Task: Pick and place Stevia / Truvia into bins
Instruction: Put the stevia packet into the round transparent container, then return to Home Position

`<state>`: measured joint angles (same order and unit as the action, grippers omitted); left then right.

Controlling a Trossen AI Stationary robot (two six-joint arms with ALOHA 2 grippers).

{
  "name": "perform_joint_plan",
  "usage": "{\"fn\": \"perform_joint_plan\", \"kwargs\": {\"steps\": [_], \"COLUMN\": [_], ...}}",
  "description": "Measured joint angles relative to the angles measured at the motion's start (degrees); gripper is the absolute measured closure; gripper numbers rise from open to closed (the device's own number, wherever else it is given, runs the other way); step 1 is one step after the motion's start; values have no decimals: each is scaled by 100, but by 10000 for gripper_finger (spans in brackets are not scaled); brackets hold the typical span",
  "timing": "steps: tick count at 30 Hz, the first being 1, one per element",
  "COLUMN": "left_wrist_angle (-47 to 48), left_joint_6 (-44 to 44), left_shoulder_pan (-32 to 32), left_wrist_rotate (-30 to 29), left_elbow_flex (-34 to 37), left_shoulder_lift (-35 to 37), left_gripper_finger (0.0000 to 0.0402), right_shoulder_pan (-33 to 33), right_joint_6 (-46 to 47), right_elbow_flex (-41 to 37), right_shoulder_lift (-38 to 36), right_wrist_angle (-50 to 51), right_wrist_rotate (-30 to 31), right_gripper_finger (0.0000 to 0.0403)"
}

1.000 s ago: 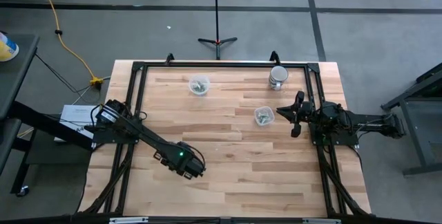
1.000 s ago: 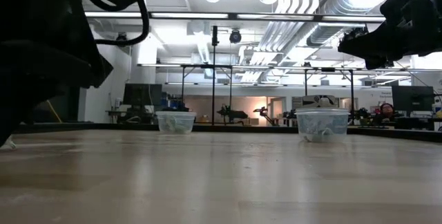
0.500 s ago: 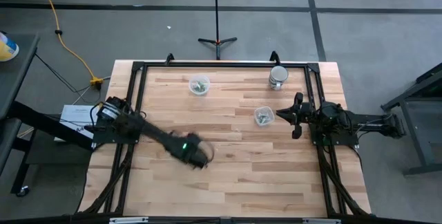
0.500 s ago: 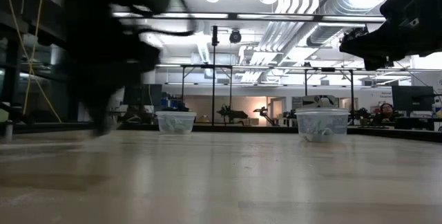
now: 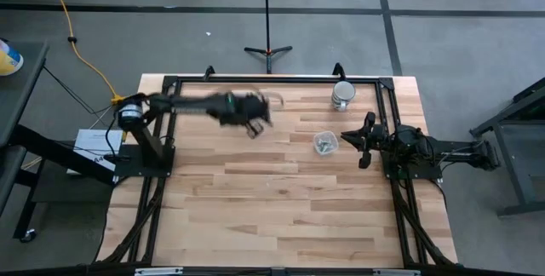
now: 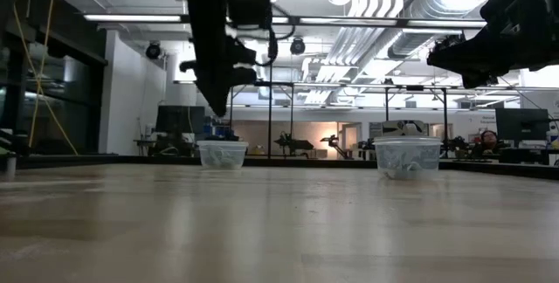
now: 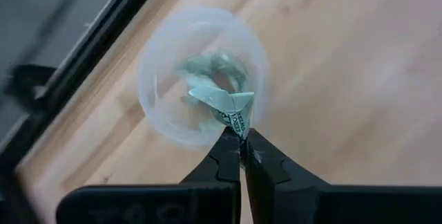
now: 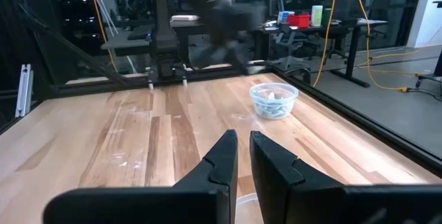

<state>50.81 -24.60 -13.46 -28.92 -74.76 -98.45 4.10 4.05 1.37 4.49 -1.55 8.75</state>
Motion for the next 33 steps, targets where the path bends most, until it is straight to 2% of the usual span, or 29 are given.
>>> {"fn": "perform_joint_plan", "kwargs": {"steps": [4, 8, 14, 18, 20, 22, 25, 27, 30, 33], "left_wrist_angle": [-595, -889, -996, -1351, -1666, -2403, -3660, -4362, -5316, -5878], "left_joint_6": [744, 1117, 1547, 1799, 1855, 2033, 2136, 2159, 2314, 2353], "left_shoulder_pan": [-879, -1309, -1586, -1543, -1429, -1197, -595, -100, 720, 1499], "left_wrist_rotate": [1078, 1453, 2213, 2380, 2467, 2664, 3011, 3017, 2550, 1677], "left_elbow_flex": [42, 37, 17, 17, 34, 165, 584, 913, 1607, 2583], "left_shoulder_lift": [-114, -112, -114, -104, -16, 184, 569, 855, 1501, 2253], "left_gripper_finger": [363, 340, 275, 228, 210, 200, 194, 194, 193, 193], "right_shoulder_pan": [-2, -2, -2, 0, -2, 0, -2, 0, -2, -2], "right_joint_6": [0, 0, -30, -33, -17, -15, -7, 0, 2, 2], "right_elbow_flex": [0, 0, 0, 0, 0, 0, 2, 7, 7, 7], "right_shoulder_lift": [0, 0, 0, 0, 0, 0, 0, 0, 0, 0], "right_wrist_angle": [1, 4, 28, 35, 39, 55, 101, 128, 140, 139], "right_wrist_rotate": [-8, -10, -12, -13, -16, -31, -83, -88, -174, -294], "right_gripper_finger": [370, 371, 370, 371, 370, 371, 370, 371, 370, 371]}}
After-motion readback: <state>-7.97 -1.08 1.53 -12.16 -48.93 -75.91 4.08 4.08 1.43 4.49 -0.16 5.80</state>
